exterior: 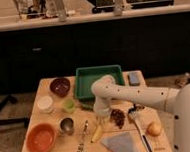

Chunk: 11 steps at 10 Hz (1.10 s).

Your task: Place banana in plastic cup

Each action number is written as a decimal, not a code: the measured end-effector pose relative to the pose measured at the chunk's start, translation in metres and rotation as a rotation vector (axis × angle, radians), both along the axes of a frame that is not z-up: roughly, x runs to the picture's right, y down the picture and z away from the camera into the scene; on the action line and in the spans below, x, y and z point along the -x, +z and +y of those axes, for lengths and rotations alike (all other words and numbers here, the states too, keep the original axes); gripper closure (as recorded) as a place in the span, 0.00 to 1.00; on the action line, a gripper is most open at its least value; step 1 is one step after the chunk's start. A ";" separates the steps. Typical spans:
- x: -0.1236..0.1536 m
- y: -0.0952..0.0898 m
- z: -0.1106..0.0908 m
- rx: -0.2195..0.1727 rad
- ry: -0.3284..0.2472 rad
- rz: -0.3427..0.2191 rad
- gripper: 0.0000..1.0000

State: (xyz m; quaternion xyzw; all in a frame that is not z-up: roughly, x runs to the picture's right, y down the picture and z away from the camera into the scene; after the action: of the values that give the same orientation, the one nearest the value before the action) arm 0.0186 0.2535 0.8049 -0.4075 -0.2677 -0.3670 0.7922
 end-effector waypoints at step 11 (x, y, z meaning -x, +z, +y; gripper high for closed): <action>0.033 -0.040 -0.043 -0.131 -0.058 -0.003 1.00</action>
State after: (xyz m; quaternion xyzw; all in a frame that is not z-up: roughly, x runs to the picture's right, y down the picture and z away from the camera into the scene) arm -0.0140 0.2110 0.7648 -0.3617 -0.2324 -0.4069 0.8060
